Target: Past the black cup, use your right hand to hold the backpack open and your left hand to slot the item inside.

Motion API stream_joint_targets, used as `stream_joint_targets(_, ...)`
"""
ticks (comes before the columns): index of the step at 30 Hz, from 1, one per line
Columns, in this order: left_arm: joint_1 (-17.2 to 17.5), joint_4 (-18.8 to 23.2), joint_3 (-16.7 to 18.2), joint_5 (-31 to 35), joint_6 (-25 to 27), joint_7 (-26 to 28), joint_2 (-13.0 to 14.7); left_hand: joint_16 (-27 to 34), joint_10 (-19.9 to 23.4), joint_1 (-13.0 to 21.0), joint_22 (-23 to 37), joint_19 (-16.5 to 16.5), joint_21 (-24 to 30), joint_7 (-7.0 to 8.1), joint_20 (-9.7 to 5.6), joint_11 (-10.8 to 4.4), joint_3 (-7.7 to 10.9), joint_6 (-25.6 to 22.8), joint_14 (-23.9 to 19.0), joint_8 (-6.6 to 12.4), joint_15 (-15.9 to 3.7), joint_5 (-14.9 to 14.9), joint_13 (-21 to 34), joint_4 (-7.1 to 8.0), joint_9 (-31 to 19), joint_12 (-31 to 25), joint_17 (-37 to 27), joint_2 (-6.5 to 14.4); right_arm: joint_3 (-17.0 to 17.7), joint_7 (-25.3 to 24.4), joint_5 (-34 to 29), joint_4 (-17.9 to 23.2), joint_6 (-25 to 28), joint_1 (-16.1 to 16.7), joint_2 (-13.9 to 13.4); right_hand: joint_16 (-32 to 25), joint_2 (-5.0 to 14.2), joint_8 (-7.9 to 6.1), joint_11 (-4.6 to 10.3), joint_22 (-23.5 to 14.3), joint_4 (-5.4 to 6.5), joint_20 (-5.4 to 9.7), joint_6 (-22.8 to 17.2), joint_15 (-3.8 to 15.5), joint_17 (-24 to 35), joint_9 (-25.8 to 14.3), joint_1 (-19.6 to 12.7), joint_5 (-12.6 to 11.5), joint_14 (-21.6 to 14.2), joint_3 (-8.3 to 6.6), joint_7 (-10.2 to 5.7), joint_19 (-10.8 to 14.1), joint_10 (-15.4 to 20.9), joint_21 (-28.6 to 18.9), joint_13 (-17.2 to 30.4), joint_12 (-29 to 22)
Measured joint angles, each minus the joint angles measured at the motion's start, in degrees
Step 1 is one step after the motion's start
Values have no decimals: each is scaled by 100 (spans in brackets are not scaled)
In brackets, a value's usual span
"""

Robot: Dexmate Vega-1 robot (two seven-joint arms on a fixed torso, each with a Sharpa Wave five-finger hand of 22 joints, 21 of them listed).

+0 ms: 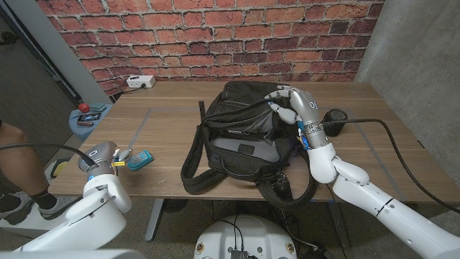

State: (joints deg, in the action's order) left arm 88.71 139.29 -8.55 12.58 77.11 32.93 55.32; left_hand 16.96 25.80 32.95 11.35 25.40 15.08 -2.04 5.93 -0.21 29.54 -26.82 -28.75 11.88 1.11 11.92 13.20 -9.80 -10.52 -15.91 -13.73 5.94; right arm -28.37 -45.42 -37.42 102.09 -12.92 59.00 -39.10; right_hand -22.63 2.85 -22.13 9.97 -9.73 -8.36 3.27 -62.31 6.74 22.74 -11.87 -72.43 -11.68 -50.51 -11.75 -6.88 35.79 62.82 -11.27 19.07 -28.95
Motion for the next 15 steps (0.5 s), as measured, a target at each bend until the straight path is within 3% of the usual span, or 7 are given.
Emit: stream_joint_targets(15, -342, -146, -215, -429, -32, 28, 286, 21, -53, 78, 26, 0, 0, 21, 0, -53, -58, 21, 53, -24, -52, 0, -1, -22, 0, 24, -26, -58, -37, -92, -16, -164, -43, -232, 72, 0, 29, 28, 9, -29, -8, 0, 1, -18, 27, 1, -19, -23, -19, 55, 1, 0, 10, 0, -4, 5)
